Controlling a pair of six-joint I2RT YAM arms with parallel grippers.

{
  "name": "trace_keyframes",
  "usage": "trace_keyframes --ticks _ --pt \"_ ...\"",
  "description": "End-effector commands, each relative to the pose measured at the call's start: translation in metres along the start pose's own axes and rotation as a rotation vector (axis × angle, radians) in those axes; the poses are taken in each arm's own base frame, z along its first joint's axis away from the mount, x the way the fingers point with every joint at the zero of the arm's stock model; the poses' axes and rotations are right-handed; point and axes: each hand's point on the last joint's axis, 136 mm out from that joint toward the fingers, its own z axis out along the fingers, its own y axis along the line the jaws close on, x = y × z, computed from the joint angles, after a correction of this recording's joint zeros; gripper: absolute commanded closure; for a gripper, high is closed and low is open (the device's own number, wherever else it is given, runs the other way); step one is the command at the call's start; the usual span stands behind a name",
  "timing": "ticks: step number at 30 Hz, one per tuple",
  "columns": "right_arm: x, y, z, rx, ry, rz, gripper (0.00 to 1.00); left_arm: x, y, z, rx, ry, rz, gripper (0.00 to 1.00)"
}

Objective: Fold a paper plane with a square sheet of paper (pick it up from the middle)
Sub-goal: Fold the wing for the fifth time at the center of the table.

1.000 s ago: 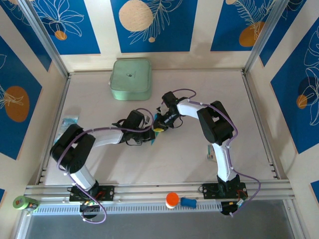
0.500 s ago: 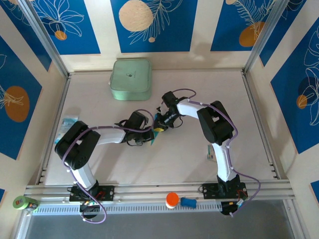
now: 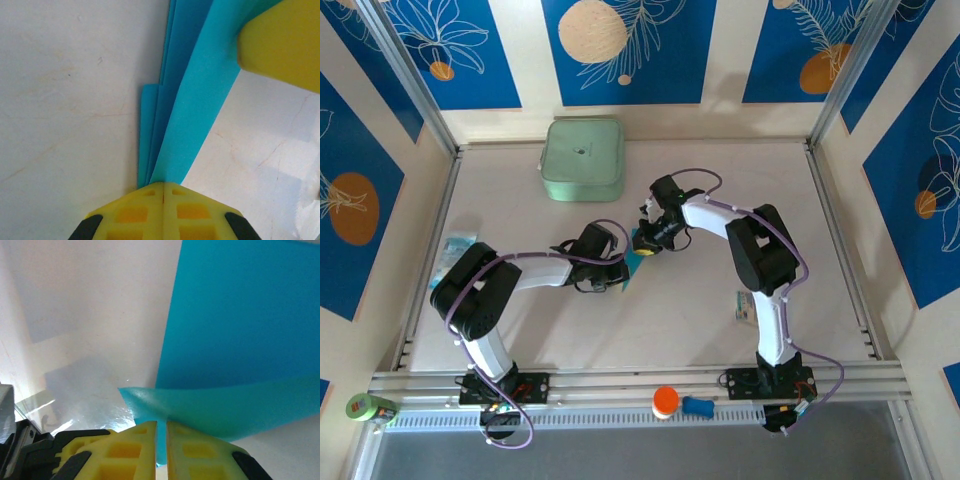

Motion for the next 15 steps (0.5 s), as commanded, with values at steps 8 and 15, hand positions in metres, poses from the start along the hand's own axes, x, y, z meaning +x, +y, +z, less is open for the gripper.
trace_keyframes --ticks 8,15 --pt "-0.003 -0.015 0.021 0.06 0.047 0.007 0.88 -0.006 -0.029 -0.008 0.085 0.003 0.036 0.92" --pt "0.004 -0.027 0.028 0.1 0.075 0.052 0.9 -0.019 -0.035 -0.002 0.097 -0.037 0.019 0.9"
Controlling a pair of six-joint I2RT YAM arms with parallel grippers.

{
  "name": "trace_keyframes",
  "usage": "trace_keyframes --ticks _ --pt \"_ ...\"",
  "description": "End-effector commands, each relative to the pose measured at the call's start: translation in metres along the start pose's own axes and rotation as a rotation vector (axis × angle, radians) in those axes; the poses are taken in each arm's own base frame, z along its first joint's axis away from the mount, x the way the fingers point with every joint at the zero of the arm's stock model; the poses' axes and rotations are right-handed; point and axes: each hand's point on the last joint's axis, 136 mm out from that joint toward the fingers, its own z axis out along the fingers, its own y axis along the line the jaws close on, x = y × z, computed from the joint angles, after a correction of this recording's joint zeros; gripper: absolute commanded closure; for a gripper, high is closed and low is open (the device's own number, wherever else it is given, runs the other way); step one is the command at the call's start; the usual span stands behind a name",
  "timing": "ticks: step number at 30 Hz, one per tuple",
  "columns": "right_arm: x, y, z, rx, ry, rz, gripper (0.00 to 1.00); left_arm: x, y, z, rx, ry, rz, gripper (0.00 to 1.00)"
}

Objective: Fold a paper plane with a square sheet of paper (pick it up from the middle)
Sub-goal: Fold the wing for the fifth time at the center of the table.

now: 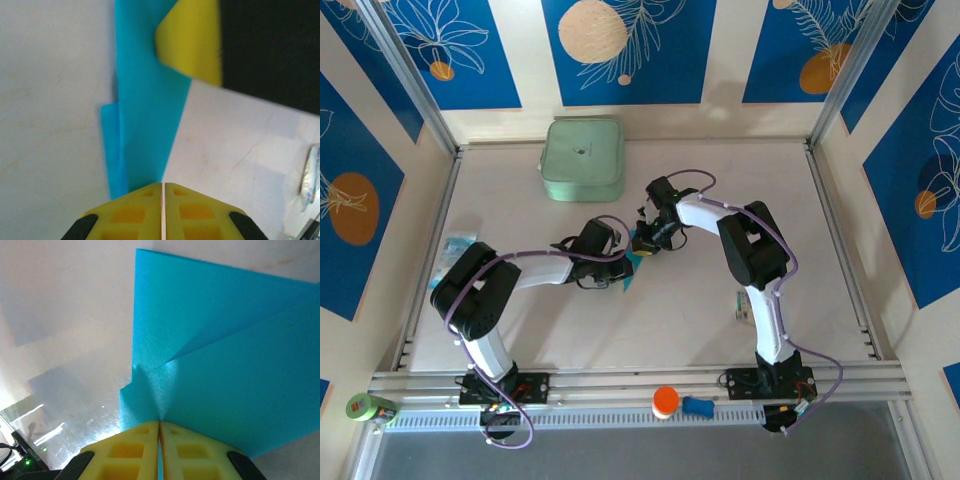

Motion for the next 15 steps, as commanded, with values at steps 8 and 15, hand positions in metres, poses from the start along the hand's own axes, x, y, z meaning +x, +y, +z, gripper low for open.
trace_keyframes --ticks 8,15 --pt "0.013 -0.02 0.015 0.077 0.063 0.073 0.91 -0.012 -0.006 0.018 0.005 -0.009 -0.032 0.9" --pt "0.01 -0.011 0.007 0.028 0.044 0.076 0.91 -0.005 0.018 0.014 -0.079 -0.028 -0.054 0.94"
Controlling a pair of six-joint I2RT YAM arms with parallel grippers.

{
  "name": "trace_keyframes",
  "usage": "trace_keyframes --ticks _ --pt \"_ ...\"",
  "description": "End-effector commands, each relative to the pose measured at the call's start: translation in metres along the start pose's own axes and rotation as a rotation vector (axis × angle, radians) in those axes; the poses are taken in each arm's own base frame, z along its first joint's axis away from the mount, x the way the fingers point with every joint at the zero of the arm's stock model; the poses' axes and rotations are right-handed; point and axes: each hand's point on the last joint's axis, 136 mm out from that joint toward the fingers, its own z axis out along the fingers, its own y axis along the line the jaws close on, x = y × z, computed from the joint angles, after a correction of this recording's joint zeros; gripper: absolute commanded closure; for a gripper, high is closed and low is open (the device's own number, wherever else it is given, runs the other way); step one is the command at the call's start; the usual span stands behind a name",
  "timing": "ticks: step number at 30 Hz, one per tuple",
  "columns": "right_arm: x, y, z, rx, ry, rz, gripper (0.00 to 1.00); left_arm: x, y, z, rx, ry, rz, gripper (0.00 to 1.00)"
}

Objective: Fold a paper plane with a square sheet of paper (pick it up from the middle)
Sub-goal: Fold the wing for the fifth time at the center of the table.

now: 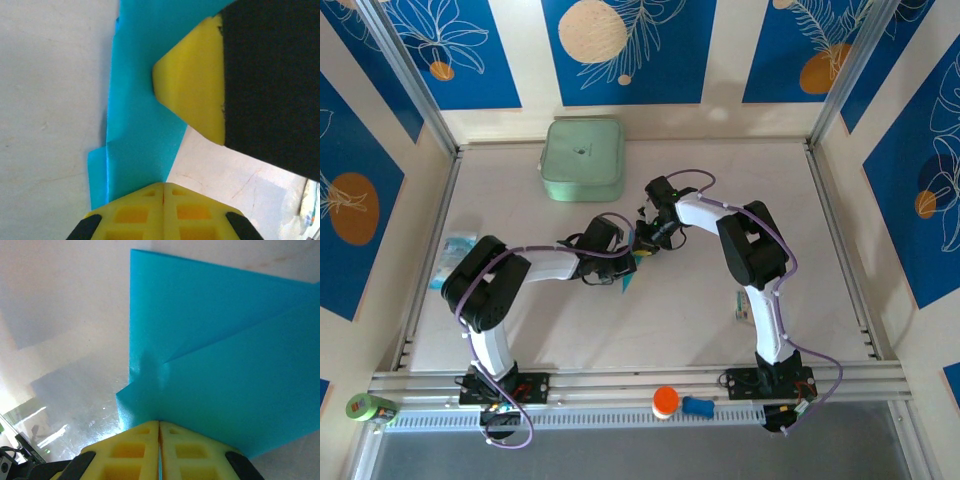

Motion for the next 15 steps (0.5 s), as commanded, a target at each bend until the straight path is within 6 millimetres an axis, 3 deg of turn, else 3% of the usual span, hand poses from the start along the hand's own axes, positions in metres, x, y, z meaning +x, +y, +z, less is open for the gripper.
trace_keyframes --ticks 1,8,15 --pt "0.008 -0.008 0.003 0.005 0.029 0.039 0.91 0.007 0.019 0.0 -0.068 -0.011 -0.023 0.95" --pt "-0.009 0.017 -0.038 -0.05 -0.082 -0.038 0.91 0.017 0.03 0.002 -0.082 0.008 -0.043 0.98" --pt "-0.01 0.001 -0.024 -0.005 -0.058 -0.043 0.91 0.017 0.026 0.001 -0.064 0.013 -0.033 0.98"
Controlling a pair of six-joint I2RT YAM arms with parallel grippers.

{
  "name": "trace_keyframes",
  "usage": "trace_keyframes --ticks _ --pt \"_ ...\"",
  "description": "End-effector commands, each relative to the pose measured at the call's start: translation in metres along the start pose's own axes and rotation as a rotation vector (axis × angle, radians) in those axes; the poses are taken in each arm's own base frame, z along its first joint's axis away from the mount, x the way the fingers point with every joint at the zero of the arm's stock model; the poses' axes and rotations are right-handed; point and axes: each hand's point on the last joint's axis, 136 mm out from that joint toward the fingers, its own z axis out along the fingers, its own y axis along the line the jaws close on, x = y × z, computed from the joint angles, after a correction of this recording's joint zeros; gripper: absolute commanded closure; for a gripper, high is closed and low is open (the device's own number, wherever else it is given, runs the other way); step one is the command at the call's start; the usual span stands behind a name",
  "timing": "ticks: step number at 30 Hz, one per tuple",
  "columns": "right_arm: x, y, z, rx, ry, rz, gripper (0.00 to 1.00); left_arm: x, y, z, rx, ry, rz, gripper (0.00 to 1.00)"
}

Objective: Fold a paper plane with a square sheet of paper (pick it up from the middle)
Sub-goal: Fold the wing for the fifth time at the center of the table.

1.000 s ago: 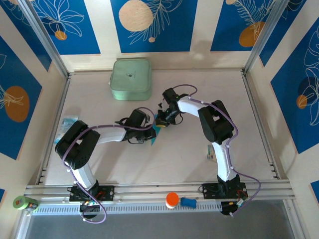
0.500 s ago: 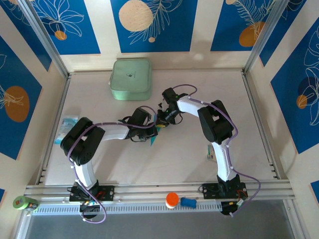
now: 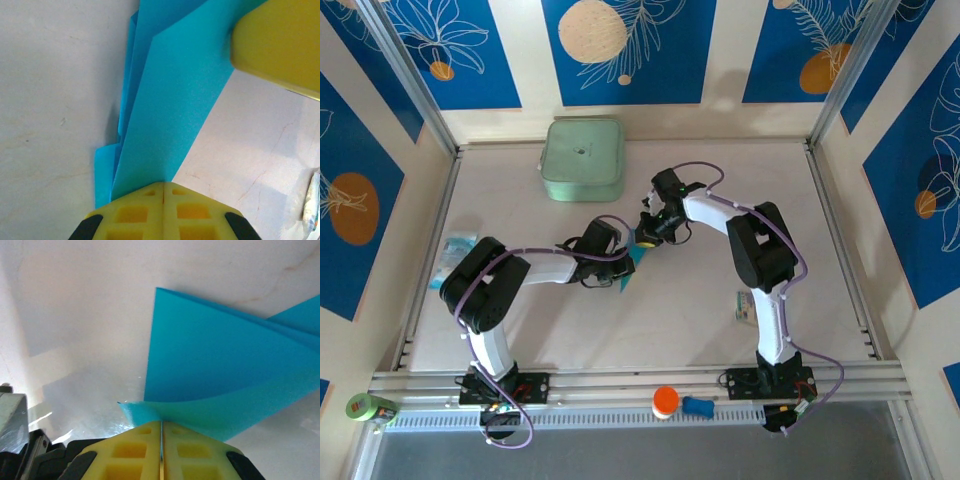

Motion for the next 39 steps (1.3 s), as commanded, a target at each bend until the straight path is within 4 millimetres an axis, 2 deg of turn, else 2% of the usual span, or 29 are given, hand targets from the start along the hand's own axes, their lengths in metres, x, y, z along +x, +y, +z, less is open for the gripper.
trace_keyframes --ticks 1,6,10,14,20,25,32,39 --pt "0.002 -0.008 0.005 0.02 0.017 -0.009 0.91 0.014 0.02 -0.001 -0.066 0.035 -0.024 0.98" --pt "0.0 -0.017 0.013 0.053 0.029 0.003 0.91 0.01 0.002 -0.004 -0.004 0.027 0.006 0.98" --pt "0.003 -0.027 0.02 0.083 0.048 0.026 0.91 -0.002 -0.018 -0.012 0.065 -0.005 0.028 0.93" --pt "0.008 -0.033 0.024 0.093 0.065 0.048 0.91 -0.014 -0.023 -0.016 0.082 -0.048 0.02 0.88" --pt "0.011 -0.034 0.026 0.086 0.071 0.056 0.91 -0.02 -0.004 -0.01 0.002 -0.058 -0.006 0.88" --pt "0.009 -0.031 0.025 0.06 0.061 0.053 0.91 -0.012 0.012 -0.001 -0.054 -0.025 -0.028 0.93" --pt "-0.003 -0.033 0.019 0.001 0.022 0.063 0.92 0.004 0.041 -0.002 -0.161 0.012 -0.072 1.0" --pt "-0.044 -0.075 -0.002 0.034 -0.097 0.18 0.92 0.024 0.065 -0.004 -0.23 0.062 -0.123 1.0"
